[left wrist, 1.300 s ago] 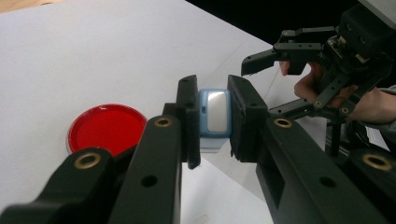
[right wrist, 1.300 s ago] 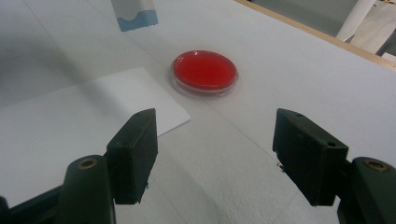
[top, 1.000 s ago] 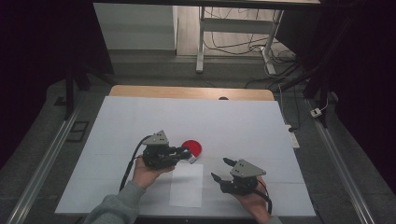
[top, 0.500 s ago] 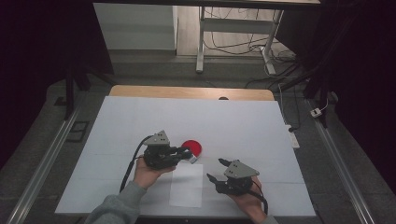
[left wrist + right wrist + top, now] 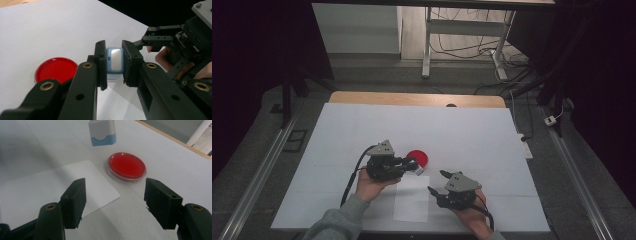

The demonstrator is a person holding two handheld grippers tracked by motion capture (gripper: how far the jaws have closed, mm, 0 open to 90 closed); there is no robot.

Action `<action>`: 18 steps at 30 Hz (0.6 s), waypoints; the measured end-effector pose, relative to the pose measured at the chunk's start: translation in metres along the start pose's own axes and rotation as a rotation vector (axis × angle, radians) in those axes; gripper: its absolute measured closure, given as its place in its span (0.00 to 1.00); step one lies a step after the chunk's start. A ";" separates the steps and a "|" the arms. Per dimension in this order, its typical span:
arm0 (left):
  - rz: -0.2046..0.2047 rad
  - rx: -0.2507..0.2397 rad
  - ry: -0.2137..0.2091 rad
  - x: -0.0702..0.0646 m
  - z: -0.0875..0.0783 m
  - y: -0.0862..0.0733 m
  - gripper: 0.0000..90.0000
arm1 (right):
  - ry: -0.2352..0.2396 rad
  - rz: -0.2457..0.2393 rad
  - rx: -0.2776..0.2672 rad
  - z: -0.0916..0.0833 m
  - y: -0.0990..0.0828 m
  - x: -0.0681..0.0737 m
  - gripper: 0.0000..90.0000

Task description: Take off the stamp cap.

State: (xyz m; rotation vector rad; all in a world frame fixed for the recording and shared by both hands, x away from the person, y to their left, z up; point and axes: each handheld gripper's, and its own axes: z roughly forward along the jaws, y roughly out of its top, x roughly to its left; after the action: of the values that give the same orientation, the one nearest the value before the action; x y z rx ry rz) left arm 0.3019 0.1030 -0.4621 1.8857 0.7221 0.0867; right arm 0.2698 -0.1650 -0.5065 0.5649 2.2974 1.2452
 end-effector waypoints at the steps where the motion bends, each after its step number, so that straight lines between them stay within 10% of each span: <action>1: 0.000 -0.001 0.001 0.000 0.000 0.000 0.84 | 0.000 -0.003 0.003 0.001 0.001 0.001 0.38; 18: -0.003 -0.003 0.006 0.000 0.001 0.000 0.84 | -0.007 -0.025 0.008 0.011 0.006 0.012 0.38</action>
State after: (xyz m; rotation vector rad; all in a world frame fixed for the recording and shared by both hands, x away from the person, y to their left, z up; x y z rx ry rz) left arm 0.3022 0.1019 -0.4629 1.8819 0.7283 0.0911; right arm 0.2669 -0.1484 -0.5093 0.5406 2.2973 1.2215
